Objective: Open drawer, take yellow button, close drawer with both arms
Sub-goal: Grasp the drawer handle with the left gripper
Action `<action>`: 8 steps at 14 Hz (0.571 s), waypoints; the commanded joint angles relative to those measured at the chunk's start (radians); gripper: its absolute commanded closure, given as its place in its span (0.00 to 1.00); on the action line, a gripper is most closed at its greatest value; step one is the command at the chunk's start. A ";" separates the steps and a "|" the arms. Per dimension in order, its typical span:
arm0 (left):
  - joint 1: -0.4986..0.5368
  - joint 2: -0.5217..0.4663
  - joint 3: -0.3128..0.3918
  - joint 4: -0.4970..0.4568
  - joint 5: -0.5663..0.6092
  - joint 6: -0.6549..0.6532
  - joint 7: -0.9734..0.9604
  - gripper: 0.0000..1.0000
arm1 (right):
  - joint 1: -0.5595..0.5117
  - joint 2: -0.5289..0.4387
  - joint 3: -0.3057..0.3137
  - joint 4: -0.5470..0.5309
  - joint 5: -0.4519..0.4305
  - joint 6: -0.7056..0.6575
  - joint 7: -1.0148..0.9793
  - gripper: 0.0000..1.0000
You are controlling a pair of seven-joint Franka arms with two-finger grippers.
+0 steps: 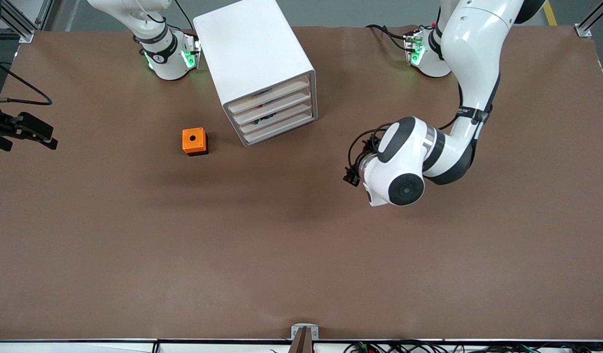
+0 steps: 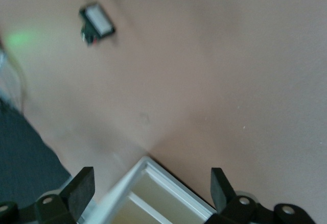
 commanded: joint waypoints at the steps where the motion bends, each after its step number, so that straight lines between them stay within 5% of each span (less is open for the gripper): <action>1: -0.023 0.012 0.006 0.025 -0.069 -0.006 -0.163 0.00 | -0.012 0.002 0.010 0.013 -0.013 -0.013 -0.007 0.00; 8: -0.046 0.029 0.006 0.025 -0.278 -0.005 -0.465 0.00 | -0.011 0.001 0.010 0.015 -0.013 -0.013 -0.005 0.00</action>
